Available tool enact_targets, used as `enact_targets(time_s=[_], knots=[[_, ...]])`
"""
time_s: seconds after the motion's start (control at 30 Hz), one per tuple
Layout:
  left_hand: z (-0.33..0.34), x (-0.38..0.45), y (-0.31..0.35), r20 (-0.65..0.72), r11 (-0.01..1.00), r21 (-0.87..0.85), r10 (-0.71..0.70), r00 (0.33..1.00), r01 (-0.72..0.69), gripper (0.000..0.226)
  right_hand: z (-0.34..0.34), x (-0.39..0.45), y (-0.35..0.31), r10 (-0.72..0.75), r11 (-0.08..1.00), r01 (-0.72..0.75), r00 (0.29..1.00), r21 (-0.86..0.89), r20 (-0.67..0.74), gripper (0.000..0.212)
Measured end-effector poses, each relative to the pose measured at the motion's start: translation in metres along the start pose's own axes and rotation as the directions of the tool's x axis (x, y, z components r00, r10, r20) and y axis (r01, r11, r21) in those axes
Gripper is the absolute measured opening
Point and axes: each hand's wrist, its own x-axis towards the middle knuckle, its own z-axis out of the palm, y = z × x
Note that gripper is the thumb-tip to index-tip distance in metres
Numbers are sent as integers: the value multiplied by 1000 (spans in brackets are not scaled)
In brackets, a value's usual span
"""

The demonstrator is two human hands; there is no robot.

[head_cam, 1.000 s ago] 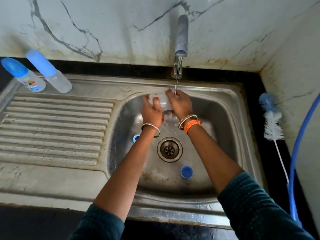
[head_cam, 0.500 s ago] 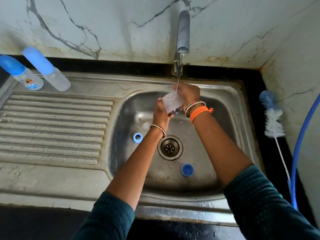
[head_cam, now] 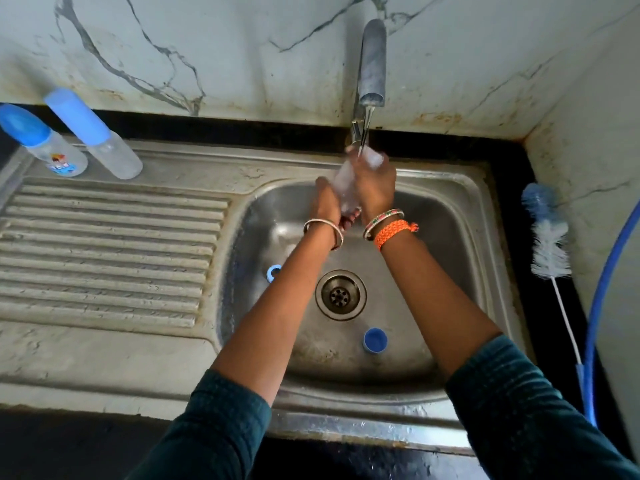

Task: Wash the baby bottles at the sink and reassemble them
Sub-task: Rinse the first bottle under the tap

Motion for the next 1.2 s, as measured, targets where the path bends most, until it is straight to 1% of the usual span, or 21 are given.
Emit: enact_targets(time_s=[0.03, 0.07, 0.1, 0.17, 0.23, 0.33, 0.4, 0.47, 0.5, 0.53, 0.57, 0.6, 0.63, 0.67, 0.73, 0.77, 0.87, 0.93, 1.0, 1.1, 1.2], knots=[[4, -2, -1, -103, 970, 200, 163, 981, -140, 59, 0, 4, -1, 136, 986, -126, 986, 105, -94, 11], [4, -4, -4, -129, 880, 385, 350, 928, -278, 59, -1, 8, -4, 313, 916, -289, 949, 279, -45, 17], [1, -6, -9, -86, 767, 484, 520, 850, -420, 54, -4, 13, -4, 435, 793, -431, 895, 430, 95, 25], [-10, -14, -16, 57, 565, 511, 729, 682, -647, 36, -11, 17, -7, 492, 597, -564, 819, 571, 295, 34], [-21, -11, -16, 173, 435, 509, 794, 583, -743, 30, -12, 14, -8, 510, 554, -596, 795, 582, 329, 33], [-26, -6, -6, 192, 385, 517, 819, 541, -765, 37, -10, 2, -7, 524, 512, -629, 768, 584, 368, 30], [-24, -6, -1, 120, 433, 499, 823, 555, -751, 44, -10, -2, -7, 530, 478, -650, 750, 591, 396, 29], [-20, -9, -2, 15, 550, 409, 794, 608, -728, 47, -4, 0, -8, 491, 524, -637, 768, 565, 410, 29], [-18, -11, -5, -55, 660, 318, 730, 682, -681, 48, 0, 2, -10, 460, 592, -604, 797, 534, 391, 29], [-16, -14, -9, -101, 797, 199, 596, 797, -570, 49, 4, 4, -10, 415, 693, -525, 851, 494, 321, 28], [-15, -16, -12, -81, 921, 78, 389, 918, -383, 55, 7, 6, -9, 340, 805, -396, 918, 441, 204, 23], [-16, -17, -17, 18, 987, -15, 157, 987, -157, 63, 8, 7, -7, 226, 906, -231, 973, 355, 57, 16], [-18, -17, -21, 136, 994, -101, -17, 991, 30, 68, 7, 7, -5, 77, 966, -64, 996, 251, -42, 10], [-21, -17, -24, 223, 967, -204, -106, 969, 153, 68, 3, 5, -2, -66, 984, 75, 996, 161, -58, 6], [-21, -15, -24, 293, 896, -371, -136, 946, 244, 63, -5, -1, 5, -224, 973, 223, 975, 58, 4, 9], [-19, -13, -23, 281, 893, -388, -123, 952, 229, 61, -9, -4, 8, -246, 969, 245, 968, 31, 46, 10], [-12, -8, -21, 174, 952, -285, -58, 983, 107, 52, -12, -16, 5, -244, 967, 254, 940, -12, 239, 22], [-14, -6, -16, 236, 959, -244, -86, 968, 145, 54, -12, -19, -3, -220, 970, 243, 890, -7, 401, 31], [-21, -1, -12, 279, 967, -200, -100, 955, 159, 59, -16, -18, -10, -213, 962, 271, 838, -45, 503, 30], [-22, 10, -10, 260, 968, -212, -76, 963, 134, 61, -28, -14, -11, -228, 908, 378, 806, -179, 546, 28], [-17, 10, -10, 221, 968, -233, -41, 974, 93, 56, -30, -18, -6, -301, 823, 473, 832, -315, 465, 35]])
